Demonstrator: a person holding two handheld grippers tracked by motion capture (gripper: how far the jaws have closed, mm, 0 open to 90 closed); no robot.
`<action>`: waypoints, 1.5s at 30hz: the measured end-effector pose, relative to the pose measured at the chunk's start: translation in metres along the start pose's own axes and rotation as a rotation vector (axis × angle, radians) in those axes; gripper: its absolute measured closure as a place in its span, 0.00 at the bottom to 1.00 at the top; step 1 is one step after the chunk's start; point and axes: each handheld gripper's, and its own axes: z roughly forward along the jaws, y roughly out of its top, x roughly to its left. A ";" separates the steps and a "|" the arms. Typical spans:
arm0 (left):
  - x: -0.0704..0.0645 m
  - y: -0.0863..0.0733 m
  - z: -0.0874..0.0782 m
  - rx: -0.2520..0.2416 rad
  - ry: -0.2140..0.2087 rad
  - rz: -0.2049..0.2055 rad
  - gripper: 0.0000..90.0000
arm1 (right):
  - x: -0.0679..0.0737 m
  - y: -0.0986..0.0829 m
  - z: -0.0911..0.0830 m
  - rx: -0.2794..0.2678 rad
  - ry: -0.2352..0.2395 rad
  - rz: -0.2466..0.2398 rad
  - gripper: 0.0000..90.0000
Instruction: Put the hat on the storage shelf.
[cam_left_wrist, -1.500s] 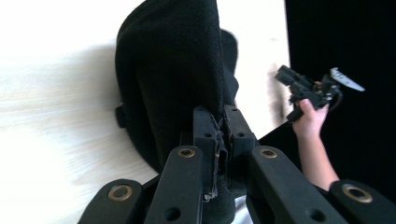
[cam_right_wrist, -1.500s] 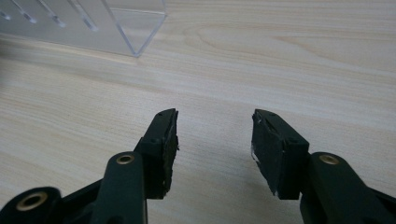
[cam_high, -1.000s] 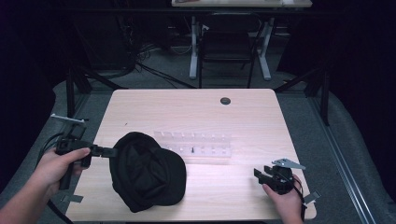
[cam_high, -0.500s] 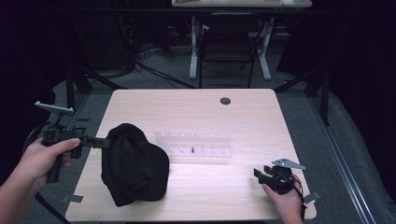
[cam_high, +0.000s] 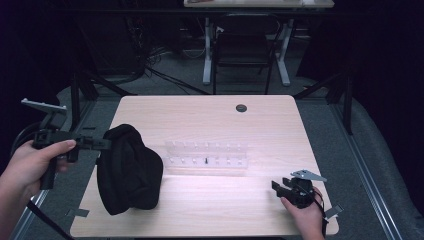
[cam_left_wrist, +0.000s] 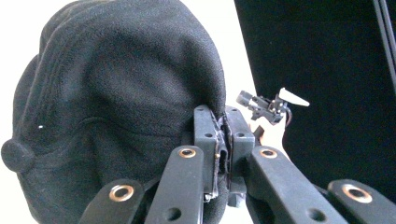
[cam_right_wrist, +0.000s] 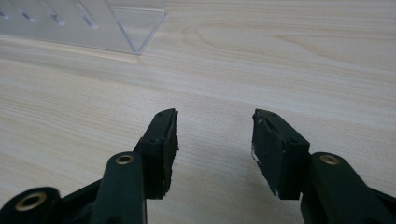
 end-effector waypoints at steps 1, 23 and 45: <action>-0.001 0.001 -0.002 -0.003 -0.004 0.003 0.96 | 0.000 0.000 0.000 0.000 0.000 0.000 0.55; -0.036 0.031 -0.010 -0.051 -0.021 0.032 0.96 | 0.000 0.000 0.000 -0.001 0.000 -0.004 0.55; -0.063 0.071 0.017 -0.086 -0.032 0.060 0.96 | -0.001 0.000 0.000 0.001 0.002 -0.004 0.55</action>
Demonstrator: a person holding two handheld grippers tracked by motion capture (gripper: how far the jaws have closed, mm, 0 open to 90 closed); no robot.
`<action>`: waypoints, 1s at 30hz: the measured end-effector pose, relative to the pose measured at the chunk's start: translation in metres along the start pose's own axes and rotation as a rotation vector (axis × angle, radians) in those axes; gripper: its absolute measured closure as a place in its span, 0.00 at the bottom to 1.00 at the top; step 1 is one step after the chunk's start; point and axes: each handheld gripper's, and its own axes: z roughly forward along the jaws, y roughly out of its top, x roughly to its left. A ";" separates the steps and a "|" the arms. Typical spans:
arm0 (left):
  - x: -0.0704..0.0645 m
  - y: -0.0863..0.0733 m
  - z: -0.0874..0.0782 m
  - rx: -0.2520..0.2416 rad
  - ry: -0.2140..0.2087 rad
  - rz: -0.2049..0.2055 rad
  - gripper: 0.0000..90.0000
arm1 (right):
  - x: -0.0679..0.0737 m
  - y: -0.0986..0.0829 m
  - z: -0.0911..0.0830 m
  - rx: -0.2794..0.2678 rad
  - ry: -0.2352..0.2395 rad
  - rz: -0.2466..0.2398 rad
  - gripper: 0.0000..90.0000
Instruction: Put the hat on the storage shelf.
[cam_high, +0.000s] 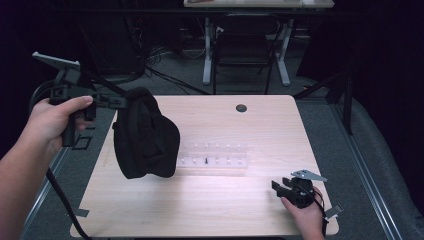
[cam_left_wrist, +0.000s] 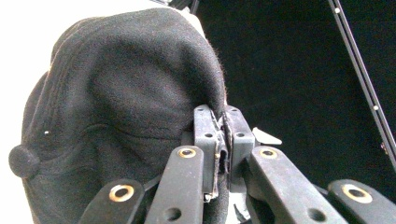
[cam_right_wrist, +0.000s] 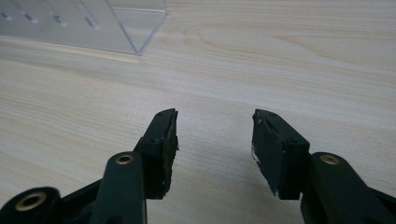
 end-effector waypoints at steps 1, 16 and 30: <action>-0.001 0.001 0.002 0.000 0.001 0.001 0.96 | 0.000 0.000 0.000 -0.001 0.000 0.000 0.55; -0.013 0.017 0.043 0.013 -0.023 0.011 0.96 | -0.001 0.000 0.000 -0.006 -0.004 0.005 0.54; -0.023 0.026 0.083 0.019 -0.025 0.006 0.96 | -0.002 0.001 -0.001 -0.021 -0.010 -0.013 0.49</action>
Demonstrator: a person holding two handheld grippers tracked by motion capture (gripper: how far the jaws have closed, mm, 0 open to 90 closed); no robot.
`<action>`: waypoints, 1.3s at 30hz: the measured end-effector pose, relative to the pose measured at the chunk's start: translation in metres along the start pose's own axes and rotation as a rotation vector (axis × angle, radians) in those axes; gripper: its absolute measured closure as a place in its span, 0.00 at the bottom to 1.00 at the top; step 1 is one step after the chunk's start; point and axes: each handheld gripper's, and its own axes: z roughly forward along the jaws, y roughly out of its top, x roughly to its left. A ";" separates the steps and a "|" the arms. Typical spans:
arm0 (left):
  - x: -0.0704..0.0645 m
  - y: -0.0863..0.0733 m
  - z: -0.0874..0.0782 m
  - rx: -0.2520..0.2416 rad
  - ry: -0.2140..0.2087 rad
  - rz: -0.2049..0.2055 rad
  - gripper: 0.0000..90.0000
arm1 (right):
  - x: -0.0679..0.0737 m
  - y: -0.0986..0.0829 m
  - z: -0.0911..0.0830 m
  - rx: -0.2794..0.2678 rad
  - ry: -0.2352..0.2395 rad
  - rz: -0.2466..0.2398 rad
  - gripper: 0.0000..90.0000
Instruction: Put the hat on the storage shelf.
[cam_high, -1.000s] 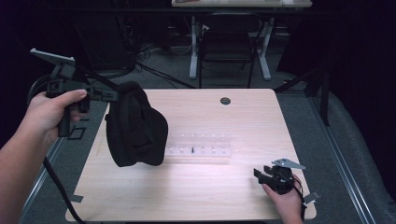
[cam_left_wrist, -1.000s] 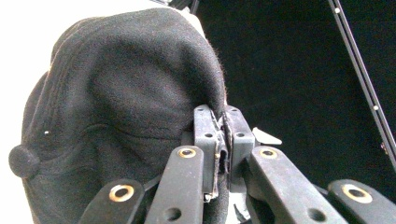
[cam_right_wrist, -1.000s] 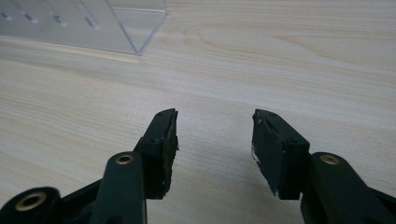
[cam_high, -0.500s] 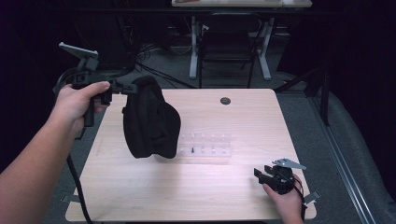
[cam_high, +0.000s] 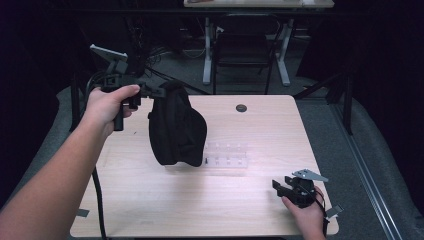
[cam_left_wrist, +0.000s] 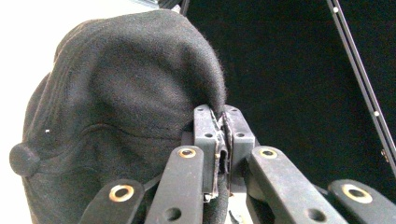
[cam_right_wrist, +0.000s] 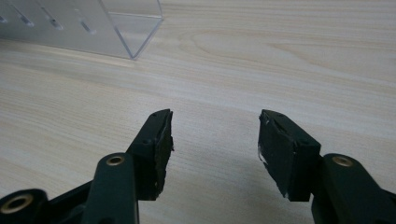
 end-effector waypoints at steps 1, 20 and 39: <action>0.000 0.000 0.000 0.000 0.000 0.000 0.96 | 0.000 0.000 0.000 0.000 0.000 0.000 0.49; -0.001 0.007 0.026 -0.015 0.052 0.004 0.96 | 0.000 0.001 -0.001 -0.007 0.015 -0.001 0.49; -0.012 -0.001 0.044 0.012 -0.002 0.025 0.96 | 0.011 0.006 0.000 0.004 0.016 -0.039 0.50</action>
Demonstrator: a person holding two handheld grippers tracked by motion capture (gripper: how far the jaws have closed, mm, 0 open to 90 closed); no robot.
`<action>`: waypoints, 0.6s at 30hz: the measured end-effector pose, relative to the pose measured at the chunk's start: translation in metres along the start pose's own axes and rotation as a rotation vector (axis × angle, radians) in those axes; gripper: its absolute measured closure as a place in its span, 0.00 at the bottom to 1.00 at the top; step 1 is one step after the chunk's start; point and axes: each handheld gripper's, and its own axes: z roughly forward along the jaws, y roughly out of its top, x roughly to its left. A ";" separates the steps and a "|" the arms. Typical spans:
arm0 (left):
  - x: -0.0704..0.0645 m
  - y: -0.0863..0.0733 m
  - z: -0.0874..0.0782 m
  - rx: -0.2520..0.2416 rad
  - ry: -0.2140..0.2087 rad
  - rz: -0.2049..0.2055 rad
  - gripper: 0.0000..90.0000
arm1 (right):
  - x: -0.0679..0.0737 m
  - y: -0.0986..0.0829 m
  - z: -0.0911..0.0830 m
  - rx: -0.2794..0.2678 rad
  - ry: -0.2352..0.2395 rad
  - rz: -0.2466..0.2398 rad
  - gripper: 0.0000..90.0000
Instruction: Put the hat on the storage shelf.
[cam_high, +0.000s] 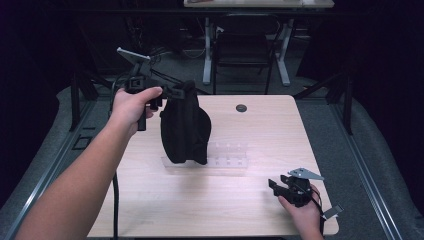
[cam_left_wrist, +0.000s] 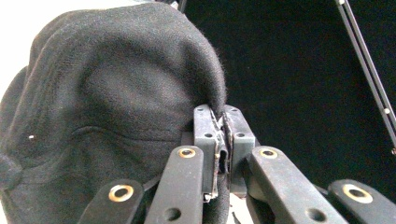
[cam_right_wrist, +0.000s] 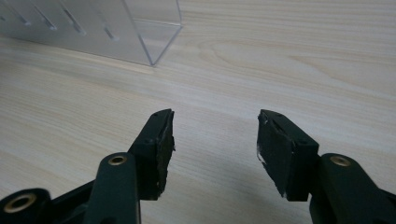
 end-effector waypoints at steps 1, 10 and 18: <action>0.001 0.000 0.001 0.001 -0.002 -0.002 0.96 | 0.002 0.001 0.001 -0.014 0.013 0.007 0.50; 0.006 -0.001 -0.001 -0.010 -0.011 -0.007 0.96 | 0.017 0.014 0.001 -0.007 0.030 -0.033 0.53; 0.005 -0.001 0.001 -0.014 -0.017 -0.002 0.95 | 0.029 0.023 0.005 0.011 0.050 -0.062 0.55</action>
